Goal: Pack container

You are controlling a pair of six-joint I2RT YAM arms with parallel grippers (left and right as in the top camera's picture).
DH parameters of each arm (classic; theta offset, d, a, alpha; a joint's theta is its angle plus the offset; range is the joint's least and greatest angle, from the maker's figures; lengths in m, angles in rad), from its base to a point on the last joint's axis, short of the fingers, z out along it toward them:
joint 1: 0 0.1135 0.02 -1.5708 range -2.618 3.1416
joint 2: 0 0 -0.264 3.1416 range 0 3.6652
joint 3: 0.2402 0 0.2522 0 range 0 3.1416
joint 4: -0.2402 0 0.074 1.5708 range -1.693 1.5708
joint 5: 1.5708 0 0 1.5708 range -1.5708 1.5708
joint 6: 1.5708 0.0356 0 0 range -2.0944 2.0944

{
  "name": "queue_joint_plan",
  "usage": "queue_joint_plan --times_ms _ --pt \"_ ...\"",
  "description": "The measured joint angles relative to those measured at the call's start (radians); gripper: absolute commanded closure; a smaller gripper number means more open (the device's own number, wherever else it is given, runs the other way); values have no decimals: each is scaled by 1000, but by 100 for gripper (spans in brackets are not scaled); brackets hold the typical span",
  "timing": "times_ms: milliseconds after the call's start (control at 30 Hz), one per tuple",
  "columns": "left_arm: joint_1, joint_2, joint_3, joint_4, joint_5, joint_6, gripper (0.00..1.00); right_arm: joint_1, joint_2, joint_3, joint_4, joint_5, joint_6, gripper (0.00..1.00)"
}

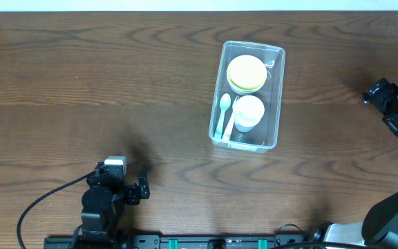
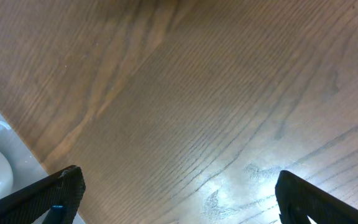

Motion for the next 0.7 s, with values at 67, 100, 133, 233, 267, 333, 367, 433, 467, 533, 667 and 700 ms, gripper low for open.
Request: queue_joint_plan --times_ms 67,100,133,233,267,333,367,433,467,533,667,700 --pt "0 0 0 0 0 0 2 0 0 0 0 0 0 1" --pt "0 0 0 0 0 0 2 0 0 0 0 0 0 1" --pt "0 0 0 0 0 0 2 0 0 0 0 0 0 1" --pt "0 0 0 0 0 0 2 0 0 0 0 0 0 1" --pt "0 0 0 0 0 0 2 0 0 0 0 0 0 1" --pt "0 0 0 0 0 0 2 0 0 0 0 0 0 1" --pt "0 0 0 0 0 0 2 2 0 0 0 0 0 1" --pt "0 0 0 0 0 0 2 11 -3 0 0 3 0 1" --pt "0 0 0 0 0 0 2 22 -9 0 0 5 0 1" --pt "0 0 0 0 0 0 2 59 -33 -1 0 8 0 1" --pt "0 0 0 0 0 0 2 210 -152 -5 1 11 0 1" --pt "0 0 0 0 0 0 2 261 -190 -5 2 11 0 1"
